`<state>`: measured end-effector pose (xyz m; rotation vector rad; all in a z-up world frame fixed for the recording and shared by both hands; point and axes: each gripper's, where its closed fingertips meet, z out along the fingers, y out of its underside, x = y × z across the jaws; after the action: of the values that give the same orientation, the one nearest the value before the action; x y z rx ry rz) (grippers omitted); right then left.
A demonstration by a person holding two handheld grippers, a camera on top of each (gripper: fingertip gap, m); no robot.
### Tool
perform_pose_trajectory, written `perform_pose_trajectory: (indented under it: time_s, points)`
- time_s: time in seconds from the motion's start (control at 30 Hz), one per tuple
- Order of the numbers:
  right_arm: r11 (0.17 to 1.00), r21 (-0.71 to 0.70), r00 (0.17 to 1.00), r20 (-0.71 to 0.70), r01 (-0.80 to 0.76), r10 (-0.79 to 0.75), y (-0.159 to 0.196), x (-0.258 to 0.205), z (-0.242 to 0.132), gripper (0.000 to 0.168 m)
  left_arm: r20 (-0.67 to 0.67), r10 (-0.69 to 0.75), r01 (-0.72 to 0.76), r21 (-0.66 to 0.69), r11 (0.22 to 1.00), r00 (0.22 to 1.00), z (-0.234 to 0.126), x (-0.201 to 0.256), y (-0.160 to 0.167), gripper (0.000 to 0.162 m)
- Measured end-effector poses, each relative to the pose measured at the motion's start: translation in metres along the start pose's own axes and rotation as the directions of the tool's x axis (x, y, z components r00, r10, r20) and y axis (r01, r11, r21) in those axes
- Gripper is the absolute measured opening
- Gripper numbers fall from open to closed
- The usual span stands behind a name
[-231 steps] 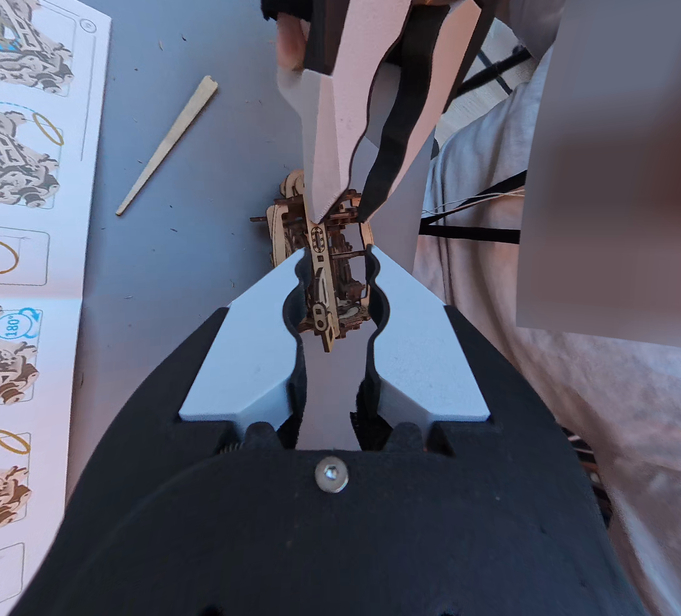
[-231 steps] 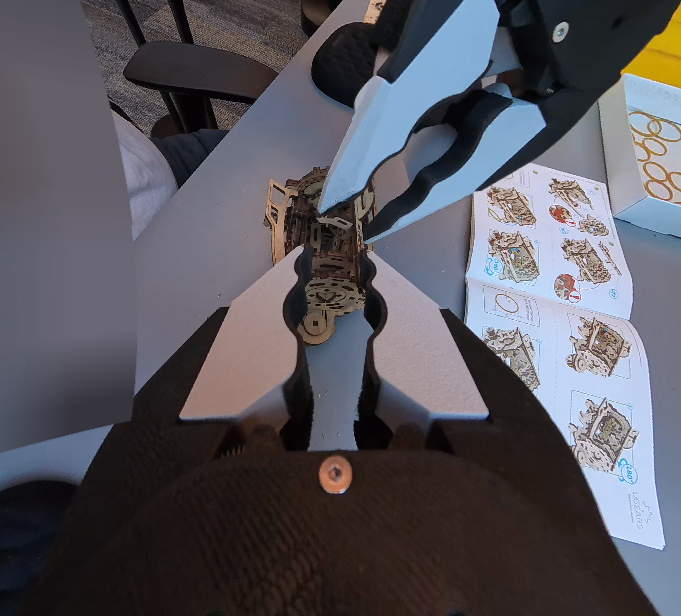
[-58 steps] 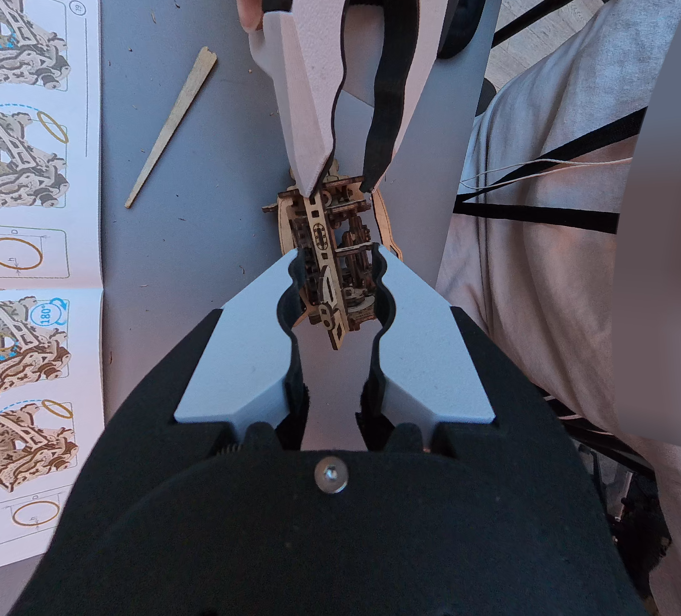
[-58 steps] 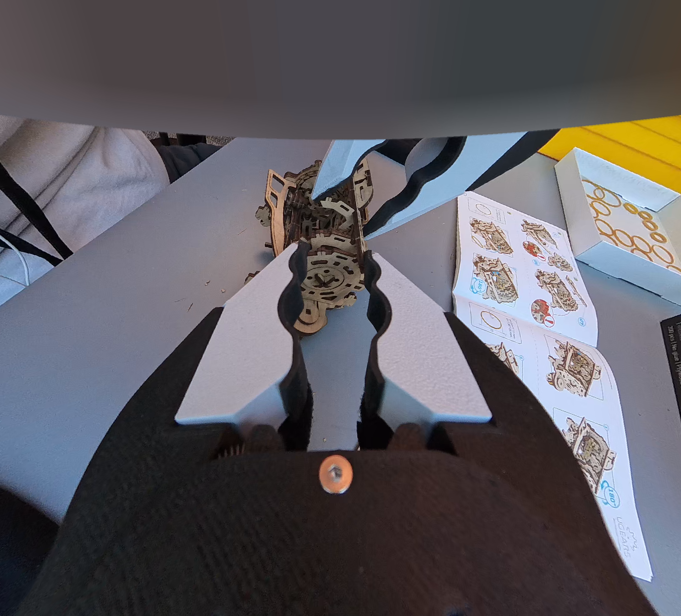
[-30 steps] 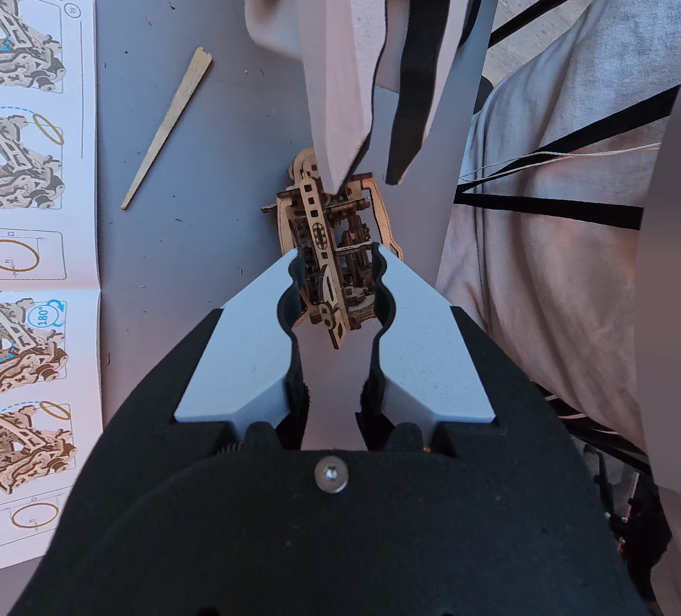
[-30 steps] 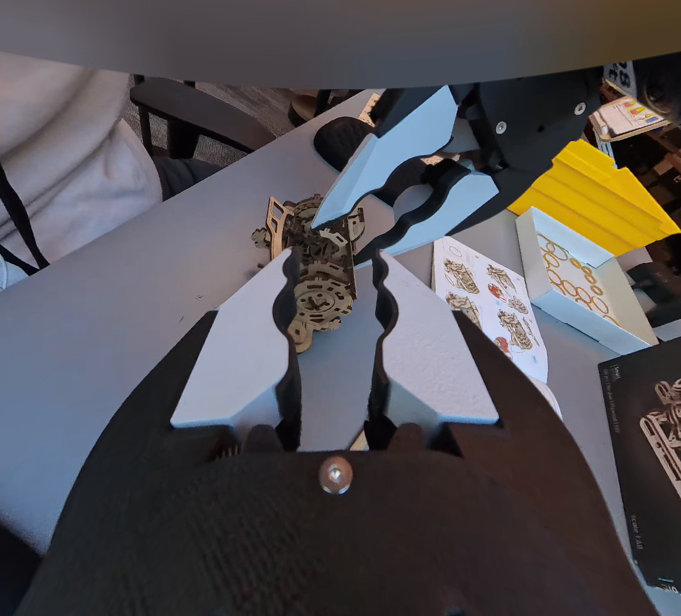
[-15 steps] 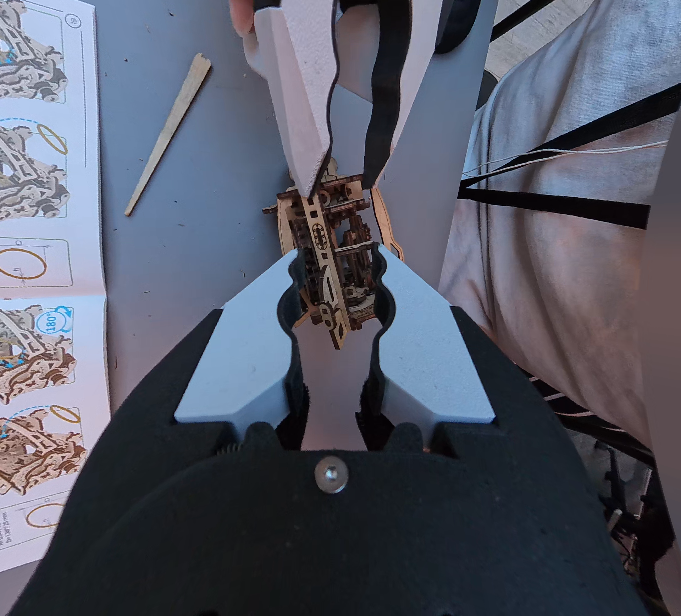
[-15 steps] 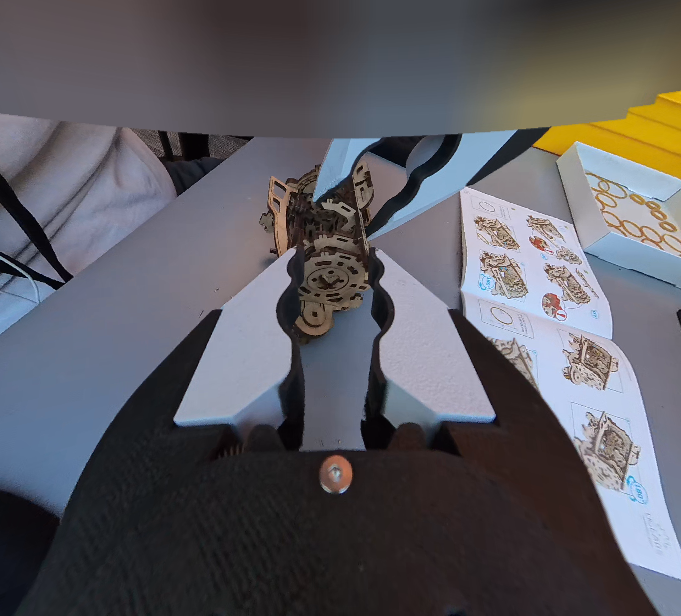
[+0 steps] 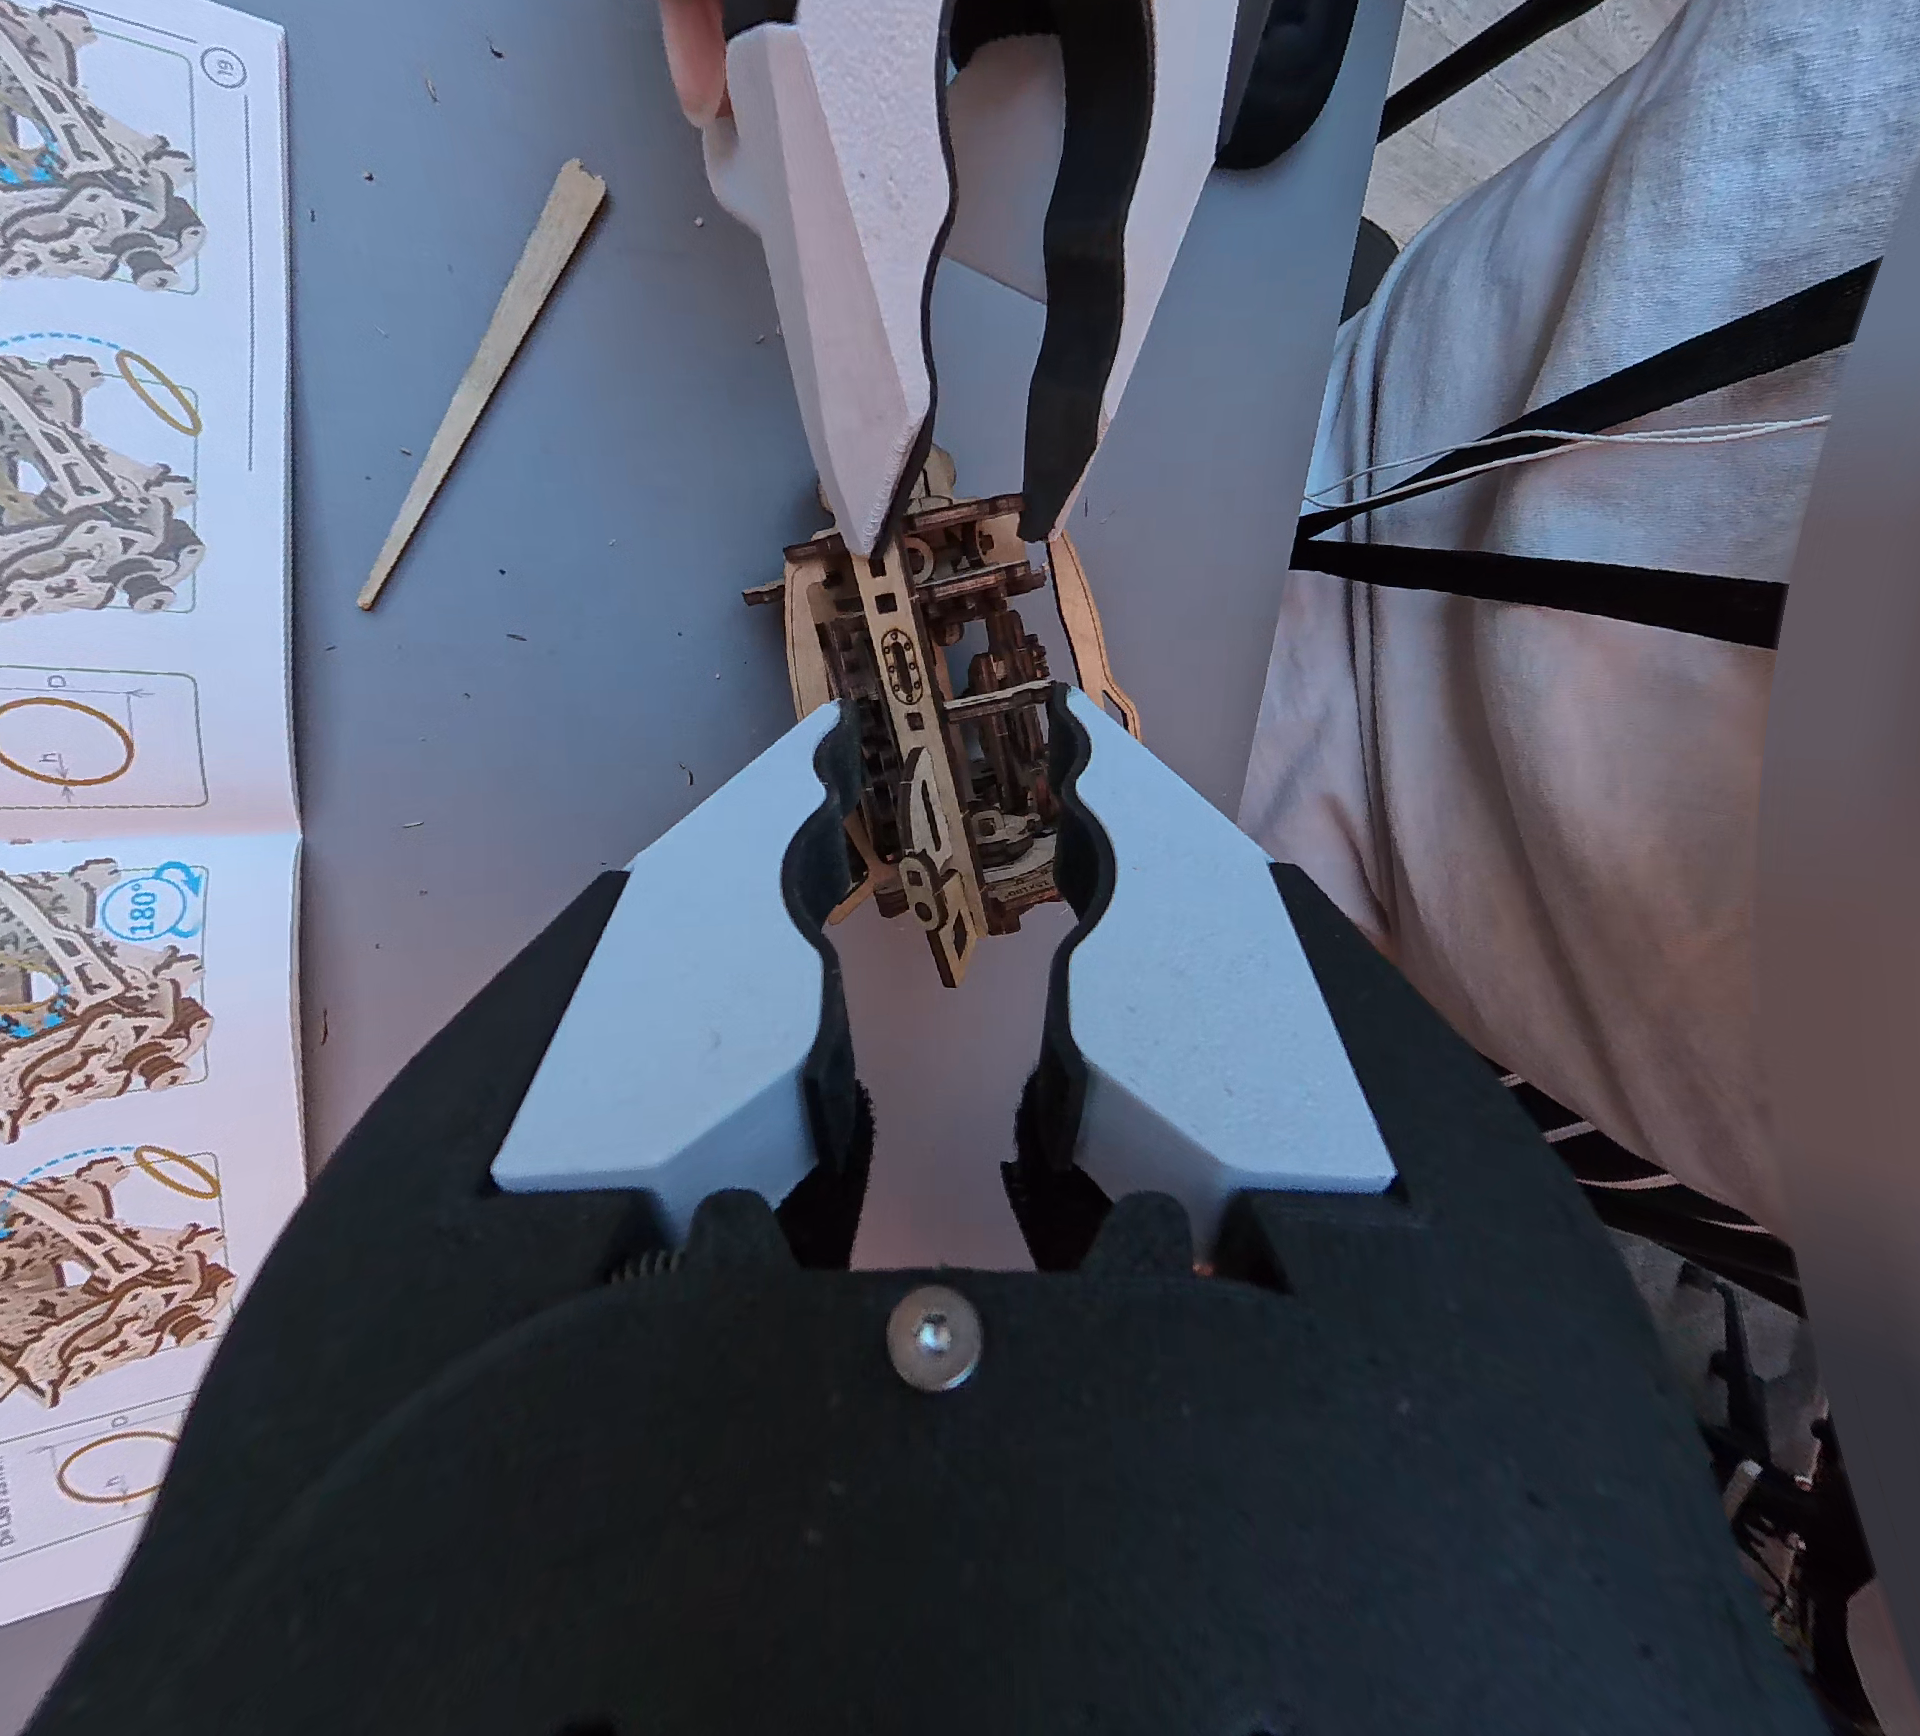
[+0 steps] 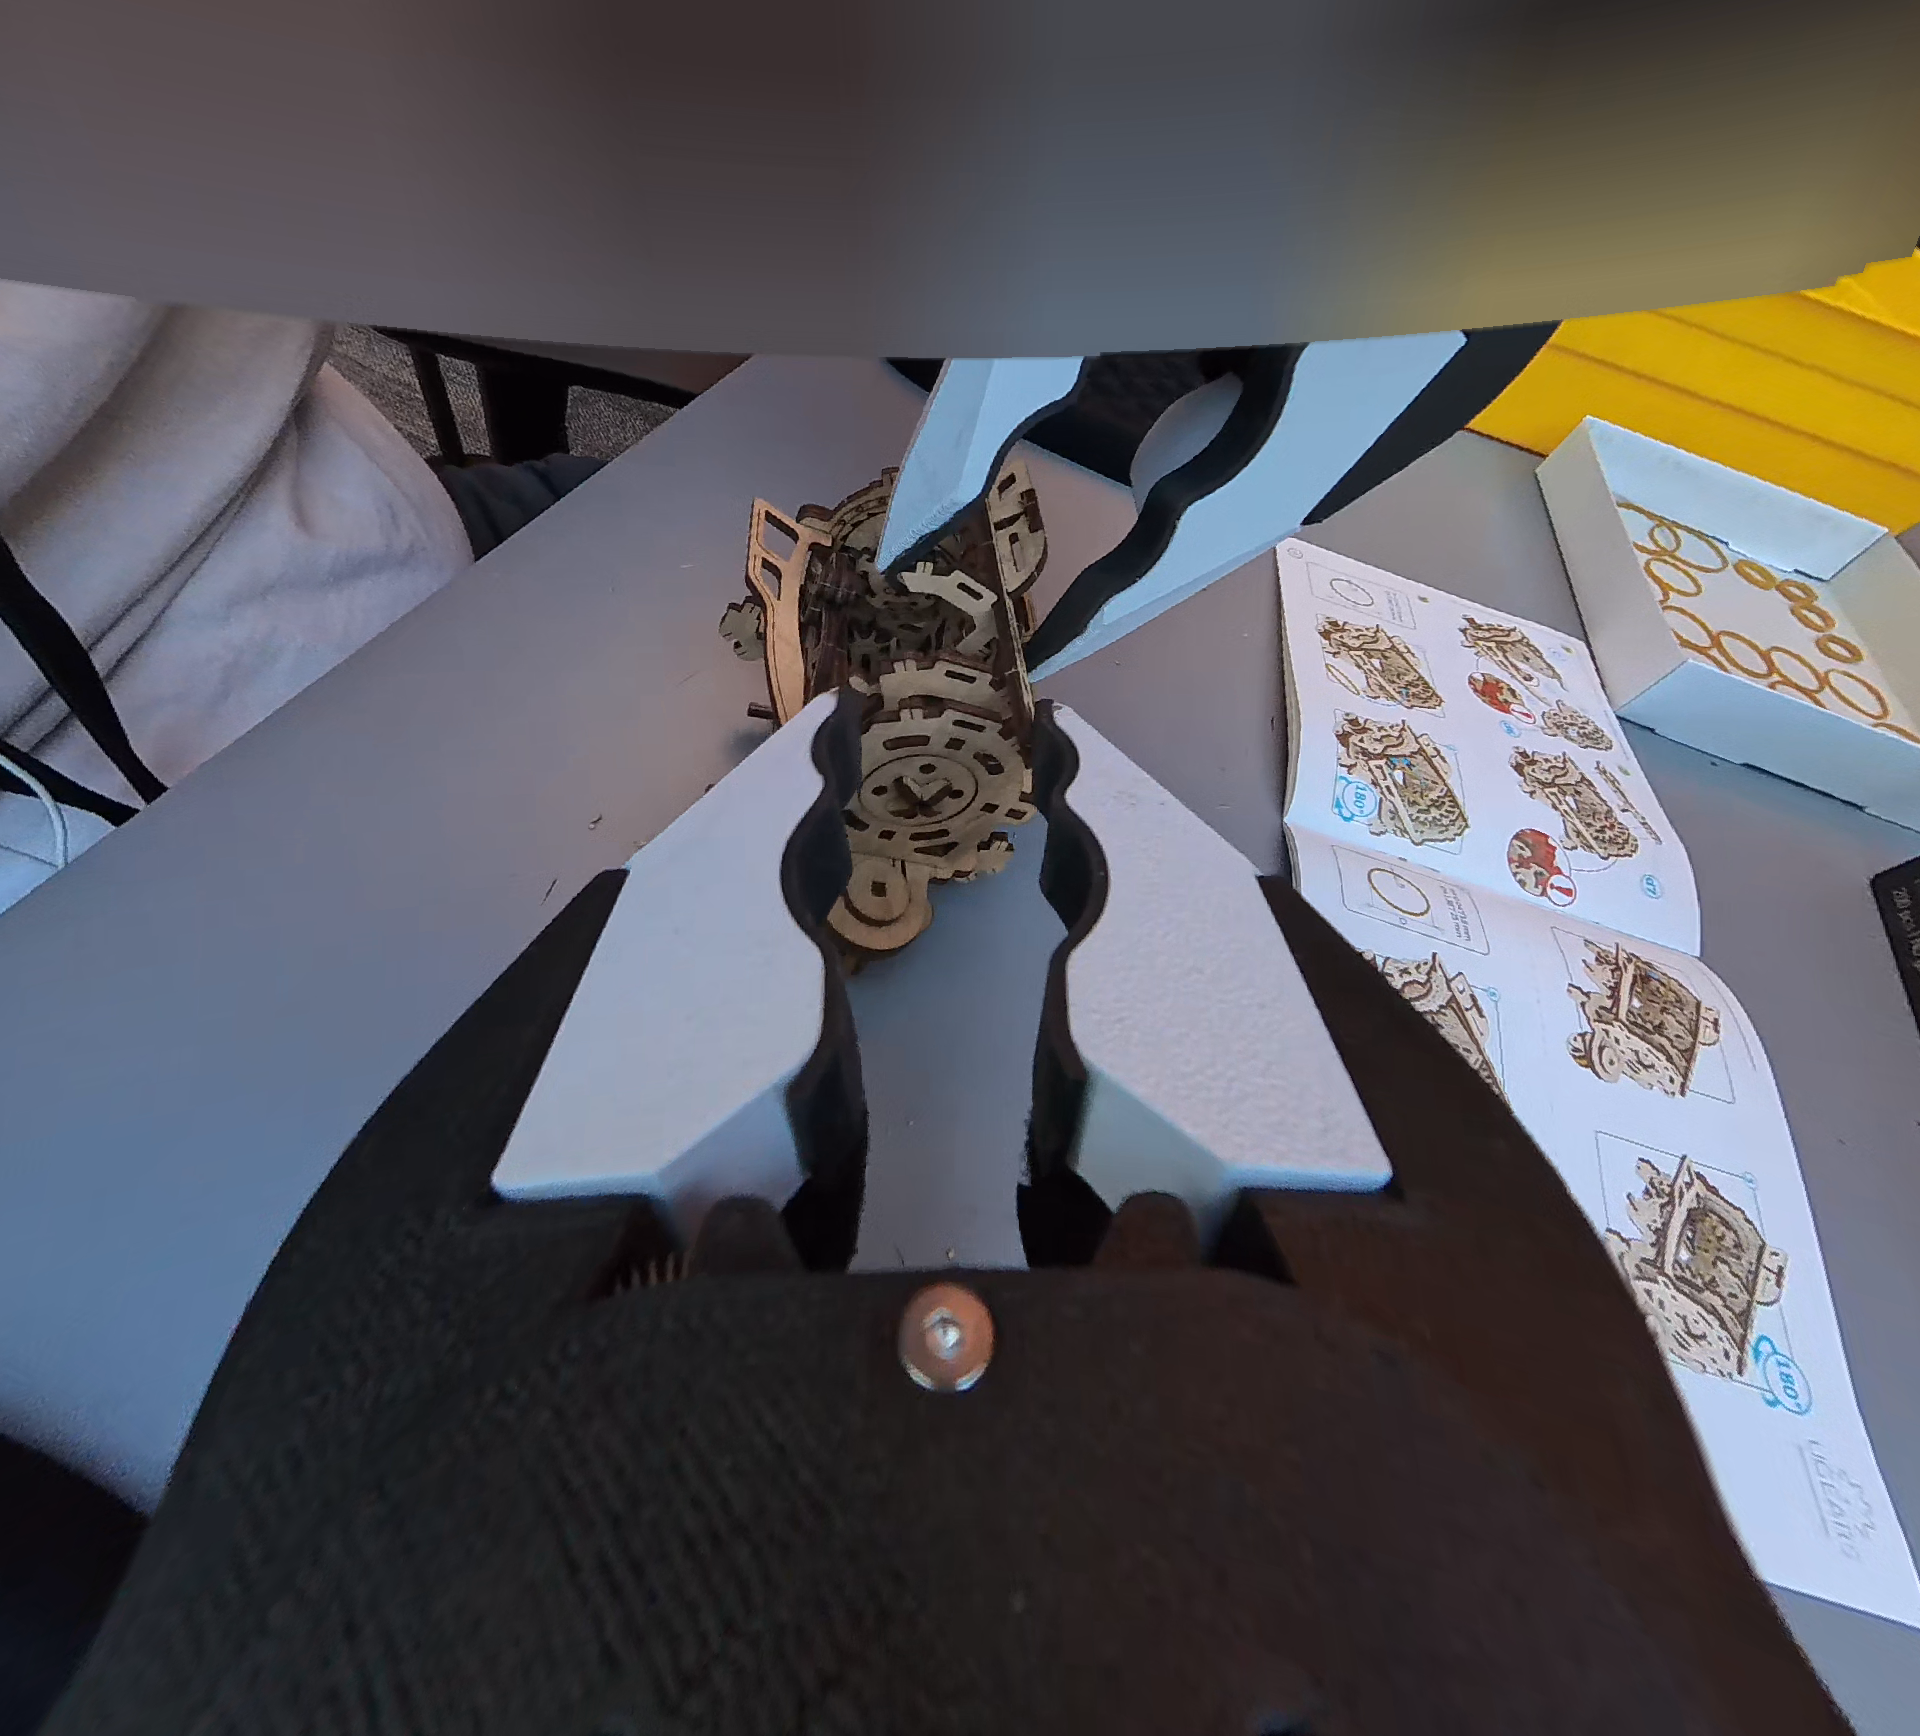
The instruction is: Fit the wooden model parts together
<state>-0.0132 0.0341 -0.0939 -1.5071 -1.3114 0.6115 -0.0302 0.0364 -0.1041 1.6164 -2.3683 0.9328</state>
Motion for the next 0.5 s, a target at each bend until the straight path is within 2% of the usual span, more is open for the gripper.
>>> perform_pose_trajectory:
  time_s: [0.5]
  points:
    - [0.999, 0.003, 0.998, -0.029, 0.05, -0.05, 0.0003, -0.001, 0.0008, 0.03, 0.003, 0.007, -0.007, 0.011, 1.0, 1.0, 0.0003, 0.0007, 0.0005, 0.034]
